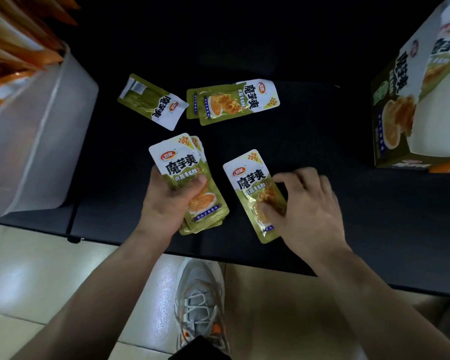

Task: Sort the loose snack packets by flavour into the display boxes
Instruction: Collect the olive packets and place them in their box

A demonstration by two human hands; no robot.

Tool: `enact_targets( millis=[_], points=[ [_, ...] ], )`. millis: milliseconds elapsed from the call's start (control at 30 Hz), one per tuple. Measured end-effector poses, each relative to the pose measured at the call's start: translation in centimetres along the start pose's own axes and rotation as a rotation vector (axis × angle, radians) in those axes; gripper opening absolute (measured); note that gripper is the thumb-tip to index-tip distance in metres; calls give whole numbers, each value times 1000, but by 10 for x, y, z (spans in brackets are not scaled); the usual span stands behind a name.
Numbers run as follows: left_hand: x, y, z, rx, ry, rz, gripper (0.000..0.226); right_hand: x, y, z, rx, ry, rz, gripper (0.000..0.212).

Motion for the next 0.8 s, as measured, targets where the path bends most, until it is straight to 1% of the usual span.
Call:
enact_targets(
  millis=[100, 133, 200, 233, 267, 300, 367, 467, 500, 567, 633, 667, 700, 733, 800],
  points=[
    [-2, -5, -1, 5, -5, 4, 45, -6, 0, 3, -37, 27, 40, 44],
    [-2, -6, -1, 6, -3, 7, 45, -8, 1, 3, -48, 41, 59, 46],
    [-2, -5, -1, -7, 10, 24, 46, -12, 1, 2, -45, 65, 35, 64],
    [-2, -4, -1, -18, 12, 32, 47, -13, 2, 2, -51, 80, -8, 75],
    [-2, -4, -1, -26, 13, 34, 48, -14, 4, 0, -62, 96, -45, 82],
    [-1, -3, -1, -34, 17, 36, 49, -14, 6, -1, -73, 110, -57, 83],
    [1, -2, -3, -46, 22, 36, 49, -13, 9, -1, -77, 125, -6, 75],
    [2, 3, -7, -87, 20, 16, 48, -8, 1, 1, -14, 160, 215, 54],
    [3, 5, -9, -102, 29, 12, 47, -4, -4, 2, 31, 184, 351, 46],
    [7, 11, -12, -144, 56, 23, 49, 0, -11, 3, 127, 219, 697, 33],
    [10, 18, -16, -181, 63, 21, 52, -1, -10, 3, 177, 229, 1030, 28],
    [10, 21, -17, -191, 64, 13, 51, -4, -5, 4, 176, 245, 1141, 26],
    [11, 24, -18, -200, 64, -4, 49, -8, 1, 4, 162, 264, 1207, 26],
    [12, 27, -18, -209, 57, -33, 48, -14, 8, 4, 140, 273, 1215, 25],
    [12, 29, -19, -209, 24, -116, 52, -26, 19, 5, 88, 259, 1059, 26]
  ],
)
Point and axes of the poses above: each hand's wrist, its own z-axis towards the middle knuckle, its own y-axis out of the palm, x = y × z, the point moved 9 cm from there along z, towards the middle knuckle, and after that the axes turned 11 degrees about z, right-handed, at the moved point
